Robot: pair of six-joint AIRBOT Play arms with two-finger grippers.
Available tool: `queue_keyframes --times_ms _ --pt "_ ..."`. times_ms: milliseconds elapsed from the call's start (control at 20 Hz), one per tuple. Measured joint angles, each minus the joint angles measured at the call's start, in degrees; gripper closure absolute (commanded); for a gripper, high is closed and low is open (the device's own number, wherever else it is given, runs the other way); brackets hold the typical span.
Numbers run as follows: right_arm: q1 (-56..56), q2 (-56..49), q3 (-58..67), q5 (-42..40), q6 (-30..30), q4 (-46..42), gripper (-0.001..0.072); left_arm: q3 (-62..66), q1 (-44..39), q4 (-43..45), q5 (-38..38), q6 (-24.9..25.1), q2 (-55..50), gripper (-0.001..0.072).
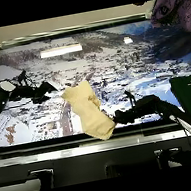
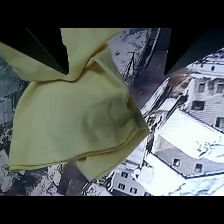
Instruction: Fold the clothes and pants, and hang the long-sleeved shirts on hangers.
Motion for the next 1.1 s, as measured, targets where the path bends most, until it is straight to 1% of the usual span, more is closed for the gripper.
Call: queue_keyframes --times_ms 250,300,350,400,450,500,650,800,950,1100 --pt "0.07 0.26 0.02 -0.61 0.57 0.04 0.0684 0.0 -1.25 -3.76 2.34 3.54 -5.4 0.0041" --pt "0.07 0.28 0.04 -0.74 0.66 0.04 0.0684 0.0 -1.68 -4.59 2.8 4.24 -6.45 0.0062" --pt "0.07 0.31 0.07 -0.79 0.85 0.04 0.0684 0.0 -2.21 -5.38 3.23 4.74 -7.54 0.0198" --pt "0.07 0.37 0.15 -0.83 0.85 0.02 0.0685 0.02 -2.73 -6.34 4.02 5.18 -8.46 0.0384" --pt "0.07 0.57 0.24 -0.98 0.85 0.0 0.0685 0.09 -3.32 -7.13 4.68 5.68 -9.42 0.0636" --pt "0.07 0.92 0.5 -1.14 1.03 -0.15 0.0685 0.28 -3.8 -8.2 5.14 6.34 -10.21 0.0688" --pt "0.07 2.95 3.39 -1.22 3.48 -3.69 0.0685 2.34 -4.39 -10.93 5.84 8.76 -11.02 0.0693" --pt "0.09 6.1 11.45 -1.9 8.98 -12.76 0.0685 7.76 -3.67 -10.75 4.57 9.79 -8.72 0.0694" --pt "0.09 9.73 25.24 -3.19 14.95 -24.22 0.0685 15.76 -2.64 -4.2 2.12 8.5 -3.02 0.0694" --pt "0.09 13.0 41.33 -5.44 18.36 -33.81 0.0685 24.83 -2.03 5.68 -0.48 5.35 5.46 0.0693"
